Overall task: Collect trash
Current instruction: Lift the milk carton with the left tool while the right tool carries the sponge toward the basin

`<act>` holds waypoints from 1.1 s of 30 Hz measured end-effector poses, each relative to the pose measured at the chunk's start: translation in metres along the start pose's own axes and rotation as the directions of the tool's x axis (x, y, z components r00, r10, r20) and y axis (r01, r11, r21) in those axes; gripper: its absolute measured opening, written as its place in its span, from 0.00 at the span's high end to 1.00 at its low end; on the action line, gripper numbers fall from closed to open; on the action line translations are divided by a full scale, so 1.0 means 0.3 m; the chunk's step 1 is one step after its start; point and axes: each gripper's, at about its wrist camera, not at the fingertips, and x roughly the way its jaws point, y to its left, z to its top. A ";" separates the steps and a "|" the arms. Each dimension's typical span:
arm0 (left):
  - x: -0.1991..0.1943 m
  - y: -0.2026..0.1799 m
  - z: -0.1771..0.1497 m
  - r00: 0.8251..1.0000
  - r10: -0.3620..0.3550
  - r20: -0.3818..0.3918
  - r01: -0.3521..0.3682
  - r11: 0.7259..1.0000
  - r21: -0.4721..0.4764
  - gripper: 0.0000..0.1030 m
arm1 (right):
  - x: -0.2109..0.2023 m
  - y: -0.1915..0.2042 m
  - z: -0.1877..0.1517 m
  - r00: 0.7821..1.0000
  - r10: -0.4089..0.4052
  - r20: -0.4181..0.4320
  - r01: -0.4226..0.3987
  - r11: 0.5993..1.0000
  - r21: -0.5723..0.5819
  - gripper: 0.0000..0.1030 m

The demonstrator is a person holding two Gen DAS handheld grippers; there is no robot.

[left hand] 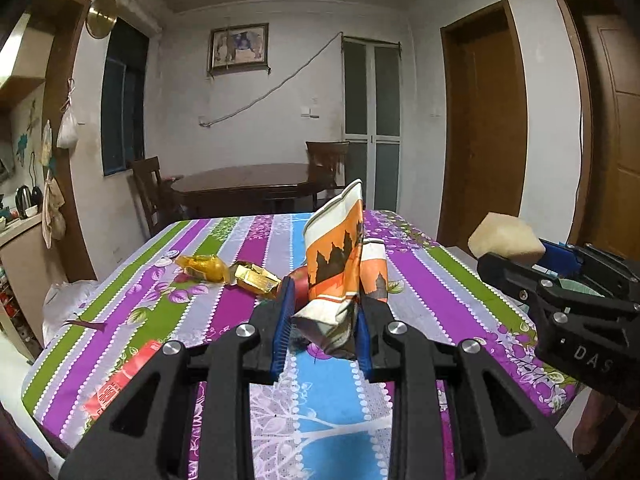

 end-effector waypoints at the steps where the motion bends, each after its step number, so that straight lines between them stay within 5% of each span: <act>1: -0.001 0.003 0.004 1.000 0.000 -0.001 0.000 1.000 -0.002 0.75 | -0.009 0.003 0.002 1.000 0.000 0.002 0.000 1.000 -0.002 0.51; 13: -0.017 -0.012 0.025 1.000 -0.008 0.007 0.008 1.000 -0.007 0.75 | -0.047 0.004 0.035 1.000 -0.014 0.005 0.014 1.000 -0.003 0.51; 21: 0.056 -0.126 0.081 0.991 -0.130 -0.014 0.130 0.991 0.012 0.75 | -0.095 -0.151 0.074 0.993 -0.114 -0.001 0.114 0.993 0.023 0.51; 27: 0.132 -0.316 0.125 0.961 -0.272 -0.040 0.274 0.961 0.037 0.75 | -0.165 -0.409 0.084 0.964 -0.262 -0.040 0.264 0.963 0.054 0.51; 33: 0.184 -0.565 0.153 0.902 -0.423 -0.088 0.430 0.899 0.088 0.75 | -0.261 -0.721 0.035 0.908 -0.395 -0.140 0.410 0.906 0.108 0.51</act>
